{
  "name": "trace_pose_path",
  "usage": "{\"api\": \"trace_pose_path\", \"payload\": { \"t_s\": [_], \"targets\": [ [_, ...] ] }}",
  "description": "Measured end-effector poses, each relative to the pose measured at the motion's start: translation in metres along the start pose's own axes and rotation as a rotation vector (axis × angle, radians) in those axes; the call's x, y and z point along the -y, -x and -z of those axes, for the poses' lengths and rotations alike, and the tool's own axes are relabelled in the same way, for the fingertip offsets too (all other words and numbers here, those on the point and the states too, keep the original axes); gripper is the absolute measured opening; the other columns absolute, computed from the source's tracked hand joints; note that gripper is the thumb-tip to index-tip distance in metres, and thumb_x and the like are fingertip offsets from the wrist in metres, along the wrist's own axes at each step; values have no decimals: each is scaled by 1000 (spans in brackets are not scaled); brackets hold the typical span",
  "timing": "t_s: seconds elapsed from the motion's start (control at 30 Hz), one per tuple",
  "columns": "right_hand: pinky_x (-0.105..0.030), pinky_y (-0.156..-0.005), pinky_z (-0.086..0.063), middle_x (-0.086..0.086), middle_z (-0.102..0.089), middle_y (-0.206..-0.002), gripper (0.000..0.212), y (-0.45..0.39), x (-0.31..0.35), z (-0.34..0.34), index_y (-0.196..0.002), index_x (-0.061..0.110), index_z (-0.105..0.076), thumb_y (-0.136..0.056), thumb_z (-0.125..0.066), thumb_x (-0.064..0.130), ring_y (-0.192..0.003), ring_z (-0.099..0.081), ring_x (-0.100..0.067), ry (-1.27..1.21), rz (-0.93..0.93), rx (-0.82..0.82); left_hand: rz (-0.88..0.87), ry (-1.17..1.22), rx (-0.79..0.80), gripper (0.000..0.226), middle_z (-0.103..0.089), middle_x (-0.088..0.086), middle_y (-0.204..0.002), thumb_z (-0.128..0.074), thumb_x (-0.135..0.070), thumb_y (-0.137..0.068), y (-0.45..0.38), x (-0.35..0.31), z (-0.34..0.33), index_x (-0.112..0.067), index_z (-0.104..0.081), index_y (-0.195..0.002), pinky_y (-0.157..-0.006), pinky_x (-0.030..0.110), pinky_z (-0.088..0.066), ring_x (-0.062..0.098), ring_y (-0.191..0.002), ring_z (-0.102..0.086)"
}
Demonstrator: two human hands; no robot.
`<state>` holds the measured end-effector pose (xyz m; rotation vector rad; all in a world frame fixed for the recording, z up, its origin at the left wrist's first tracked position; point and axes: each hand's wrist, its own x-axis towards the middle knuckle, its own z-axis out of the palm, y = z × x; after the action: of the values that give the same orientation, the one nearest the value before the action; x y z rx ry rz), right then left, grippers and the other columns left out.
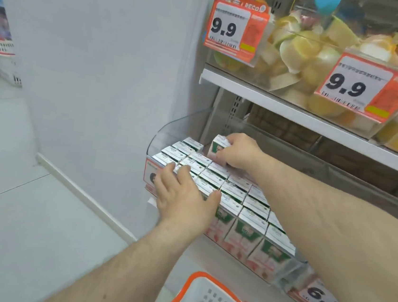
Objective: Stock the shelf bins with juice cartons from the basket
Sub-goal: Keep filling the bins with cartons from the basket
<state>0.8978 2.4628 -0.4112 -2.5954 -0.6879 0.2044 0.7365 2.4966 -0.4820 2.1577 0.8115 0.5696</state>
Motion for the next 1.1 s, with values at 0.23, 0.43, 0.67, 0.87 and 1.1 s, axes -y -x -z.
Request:
{"api": "trace_pose_path", "payload": {
  "t_s": [0.23,0.43,0.67,0.87,1.1],
  "targets": [
    [-36,-67,-48,-13,-62,-76,18,-28,5,-16,-100,7,-60,-87,-56,18,-66,-55,-25,-465,-262,181,-5,75,63,67,3,2,-154,-55,-48,-91,2,0,0,-17,-27,-143,-118,41,-8,23,-142,10],
    [-35,-75,-50,-14,-66,-91,24,-45,3,-27,-107,5,-64,-97,-51,22,-81,-59,-25,-532,-300,240,3,102,112,61,10,-3,-156,-51,-48,-94,4,1,1,-21,-28,-143,-120,42,-5,20,-144,22],
    [-37,-72,-54,-14,-72,-107,35,-45,-4,-30,-122,6,-64,-98,-46,25,-86,-67,-30,-575,-350,419,17,128,136,51,13,-5,-155,-49,-46,-95,5,0,-2,-24,-34,-139,-119,41,-4,20,-143,29],
    [-39,-78,-53,-11,-74,-100,41,-43,-5,-29,-119,6,-65,-96,-48,35,-81,-70,-30,-601,-384,472,16,153,158,45,8,-5,-155,-48,-42,-97,6,-3,-3,-27,-36,-137,-120,41,-4,21,-141,32],
    [-43,-92,-49,-15,-72,-111,52,-38,-6,-29,-118,11,-64,-97,-37,50,-110,-65,-35,-694,-349,448,9,183,138,48,2,-11,-155,-51,-38,-97,6,-4,-2,-26,-32,-140,-119,40,-5,21,-143,30]
  ]
}}
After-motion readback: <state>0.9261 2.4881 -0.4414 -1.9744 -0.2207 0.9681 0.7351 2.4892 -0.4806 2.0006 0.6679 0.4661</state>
